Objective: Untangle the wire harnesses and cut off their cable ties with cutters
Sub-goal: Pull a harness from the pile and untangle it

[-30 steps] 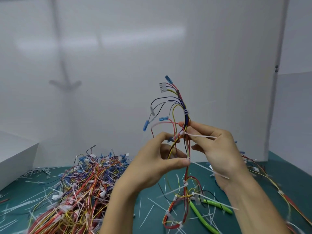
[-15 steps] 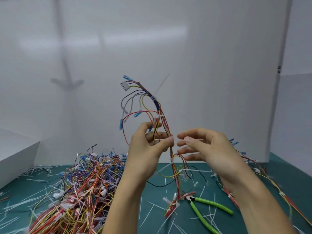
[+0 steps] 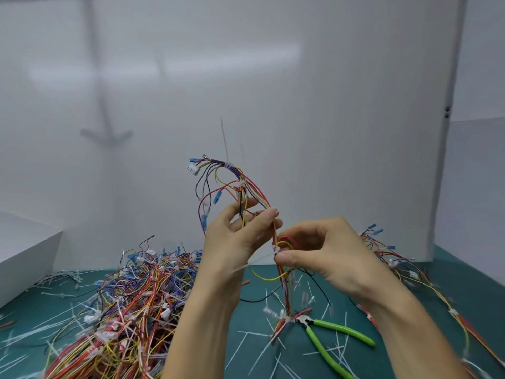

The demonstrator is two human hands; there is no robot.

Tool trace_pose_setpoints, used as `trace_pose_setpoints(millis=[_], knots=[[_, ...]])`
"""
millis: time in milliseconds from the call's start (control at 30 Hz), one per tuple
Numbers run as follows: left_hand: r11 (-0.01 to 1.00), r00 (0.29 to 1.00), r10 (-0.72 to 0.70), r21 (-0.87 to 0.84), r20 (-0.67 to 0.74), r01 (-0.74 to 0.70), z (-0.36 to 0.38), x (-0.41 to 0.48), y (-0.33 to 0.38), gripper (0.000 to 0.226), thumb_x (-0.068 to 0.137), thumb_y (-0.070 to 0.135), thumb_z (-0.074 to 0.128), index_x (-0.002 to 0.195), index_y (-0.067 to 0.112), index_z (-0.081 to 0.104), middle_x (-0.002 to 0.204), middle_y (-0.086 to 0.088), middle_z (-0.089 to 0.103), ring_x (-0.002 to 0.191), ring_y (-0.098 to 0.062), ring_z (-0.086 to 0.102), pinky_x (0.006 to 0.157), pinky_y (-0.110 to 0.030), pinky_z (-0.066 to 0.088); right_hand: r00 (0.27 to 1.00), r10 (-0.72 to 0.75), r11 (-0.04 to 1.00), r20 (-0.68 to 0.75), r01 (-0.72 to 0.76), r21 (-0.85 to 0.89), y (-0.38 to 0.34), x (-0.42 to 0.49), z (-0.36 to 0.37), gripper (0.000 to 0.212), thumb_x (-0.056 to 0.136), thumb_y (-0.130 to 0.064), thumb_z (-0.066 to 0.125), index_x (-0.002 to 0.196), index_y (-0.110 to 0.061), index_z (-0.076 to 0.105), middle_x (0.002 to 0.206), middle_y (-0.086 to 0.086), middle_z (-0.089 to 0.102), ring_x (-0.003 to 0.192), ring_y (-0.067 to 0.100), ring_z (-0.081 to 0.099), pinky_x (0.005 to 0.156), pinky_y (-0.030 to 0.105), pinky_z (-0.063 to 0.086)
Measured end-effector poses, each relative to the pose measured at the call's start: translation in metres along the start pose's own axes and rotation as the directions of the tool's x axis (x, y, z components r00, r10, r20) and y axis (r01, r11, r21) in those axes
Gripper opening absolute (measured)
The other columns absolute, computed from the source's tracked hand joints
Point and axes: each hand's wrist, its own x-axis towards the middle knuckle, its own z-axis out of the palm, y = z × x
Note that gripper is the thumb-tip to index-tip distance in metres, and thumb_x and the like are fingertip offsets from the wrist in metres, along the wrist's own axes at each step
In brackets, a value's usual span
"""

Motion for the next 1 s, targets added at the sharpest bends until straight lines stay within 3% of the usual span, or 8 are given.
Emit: trace_pose_setpoints(millis=[67, 167, 300, 467, 600, 733, 833, 1000], knots=[[0.997, 0.998, -0.031, 0.07, 0.054, 0.027, 0.0, 0.0, 0.0, 0.041, 0.078, 0.033, 0.071, 0.111, 0.009, 0.063, 0.097, -0.011, 0.077, 0.089, -0.026, 0.075, 0.072, -0.028, 0.059, 0.999, -0.022, 0.998, -0.041, 0.024, 0.063, -0.003, -0.001, 0.001, 0.016, 0.076, 0.002, 0.079, 0.086, -0.012, 0.078, 0.081, 0.006, 0.077, 0.073, 0.01, 0.072, 0.066, 0.016, 0.054], [0.962, 0.987, -0.149, 0.24, 0.059, 0.13, -0.001, 0.0, 0.0, 0.043, 0.085, 0.052, 0.058, 0.104, 0.015, 0.069, 0.091, -0.007, 0.078, 0.084, -0.022, 0.076, 0.077, -0.032, 0.06, 0.985, -0.035, 0.987, -0.17, 0.061, 0.148, -0.004, 0.0, 0.001, 0.016, 0.07, -0.008, 0.083, 0.084, -0.014, 0.078, 0.078, 0.004, 0.077, 0.068, 0.009, 0.07, 0.061, 0.016, 0.053], [0.896, 0.953, -0.237, 0.422, 0.19, 0.139, -0.004, -0.004, 0.001, 0.038, 0.102, 0.044, 0.043, 0.095, 0.03, 0.077, 0.09, -0.002, 0.078, 0.085, -0.016, 0.075, 0.075, -0.025, 0.06, 0.96, 0.023, 0.968, -0.279, 0.048, 0.246, -0.002, 0.003, 0.001, 0.017, 0.074, -0.005, 0.08, 0.086, -0.015, 0.076, 0.076, 0.002, 0.077, 0.065, 0.009, 0.07, 0.059, 0.019, 0.055], [0.879, 0.913, -0.278, 0.462, 0.297, 0.117, -0.008, -0.002, -0.001, 0.033, 0.082, 0.028, 0.047, 0.098, 0.027, 0.076, 0.103, 0.001, 0.077, 0.101, -0.011, 0.071, 0.09, -0.034, 0.056, 0.942, 0.081, 0.951, -0.325, 0.025, 0.309, 0.003, 0.007, 0.001, 0.018, 0.075, -0.004, 0.08, 0.089, -0.013, 0.075, 0.076, 0.001, 0.077, 0.066, 0.008, 0.07, 0.057, 0.015, 0.052], [0.869, 0.856, -0.316, 0.487, 0.409, 0.088, -0.012, -0.003, 0.003, 0.039, 0.083, 0.061, 0.056, 0.109, 0.037, 0.073, 0.115, 0.011, 0.072, 0.111, -0.004, 0.065, 0.094, -0.03, 0.051, 0.924, 0.08, 0.942, -0.373, 0.053, 0.331, 0.004, 0.008, 0.0, 0.016, 0.075, -0.004, 0.08, 0.088, -0.011, 0.074, 0.074, -0.002, 0.077, 0.063, 0.0, 0.068, 0.054, 0.007, 0.045], [0.87, 0.91, -0.175, 0.491, 0.376, -0.036, -0.009, -0.006, 0.0, 0.023, 0.087, 0.037, 0.072, 0.106, 0.024, 0.074, 0.105, 0.0, 0.076, 0.097, -0.018, 0.073, 0.086, -0.023, 0.056, 0.927, 0.076, 0.941, -0.366, 0.056, 0.335, 0.006, 0.007, -0.001, 0.017, 0.077, -0.007, 0.079, 0.093, -0.008, 0.074, 0.079, 0.002, 0.077, 0.068, 0.003, 0.07, 0.058, 0.007, 0.047], [0.897, 0.942, -0.149, 0.442, 0.301, 0.001, -0.004, -0.005, -0.003, 0.013, 0.092, 0.023, 0.066, 0.1, 0.02, 0.076, 0.101, -0.004, 0.076, 0.081, -0.027, 0.075, 0.081, -0.034, 0.061, 0.941, 0.062, 0.945, -0.333, 0.053, 0.323, 0.004, 0.006, -0.001, 0.018, 0.082, -0.017, 0.074, 0.098, -0.008, 0.075, 0.082, 0.004, 0.078, 0.07, 0.004, 0.071, 0.063, 0.011, 0.05], [0.919, 0.962, -0.14, 0.392, 0.236, 0.037, -0.005, -0.005, 0.0, 0.02, 0.095, 0.018, 0.061, 0.1, 0.029, 0.078, 0.101, 0.003, 0.077, 0.076, -0.026, 0.075, 0.076, -0.034, 0.062, 0.97, 0.054, 0.969, -0.238, 0.007, 0.248, 0.004, 0.006, -0.004, 0.036, 0.086, -0.047, 0.06, 0.095, -0.019, 0.079, 0.095, -0.004, 0.078, 0.086, 0.006, 0.071, 0.091, 0.038, 0.05]])
